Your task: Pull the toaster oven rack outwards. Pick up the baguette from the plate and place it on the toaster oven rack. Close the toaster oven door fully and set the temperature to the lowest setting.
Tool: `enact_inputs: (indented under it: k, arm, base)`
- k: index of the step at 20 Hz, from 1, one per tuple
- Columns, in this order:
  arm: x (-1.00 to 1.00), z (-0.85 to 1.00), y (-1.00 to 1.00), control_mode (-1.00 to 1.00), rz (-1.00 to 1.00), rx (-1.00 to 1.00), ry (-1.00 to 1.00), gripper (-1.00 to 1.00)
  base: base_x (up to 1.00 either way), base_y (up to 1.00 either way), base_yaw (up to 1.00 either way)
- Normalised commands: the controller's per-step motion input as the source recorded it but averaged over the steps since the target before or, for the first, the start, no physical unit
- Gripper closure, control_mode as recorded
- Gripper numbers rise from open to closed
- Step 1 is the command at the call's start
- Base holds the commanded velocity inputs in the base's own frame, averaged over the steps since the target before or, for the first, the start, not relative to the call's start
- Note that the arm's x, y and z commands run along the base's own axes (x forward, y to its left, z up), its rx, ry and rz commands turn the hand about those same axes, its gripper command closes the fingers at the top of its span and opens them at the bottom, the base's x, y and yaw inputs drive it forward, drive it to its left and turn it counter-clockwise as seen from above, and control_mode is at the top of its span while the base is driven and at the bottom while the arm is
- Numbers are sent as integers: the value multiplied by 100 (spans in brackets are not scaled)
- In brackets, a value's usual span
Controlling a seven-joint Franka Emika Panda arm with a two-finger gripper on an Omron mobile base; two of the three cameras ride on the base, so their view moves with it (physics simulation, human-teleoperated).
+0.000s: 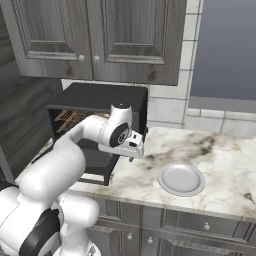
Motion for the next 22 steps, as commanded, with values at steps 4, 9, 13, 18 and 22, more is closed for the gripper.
enact_inputs:
  k: [4,9,13,18,22]
  arm:
    - [0,0,0,-100,0,0,0,-100]
    - [0,-1,-2,-100,0,0,0,-100]
    - [-17,-19,-56,-100,12,15,-19,-100]
    - [-39,-33,-67,-100,32,12,-35,-100]
    - [-21,-40,-8,-100,42,3,-30,-100]
  base:
    - [0,0,0]
    - [0,0,0]
    - [0,0,0]
    - [0,0,0]
    - [0,0,0]
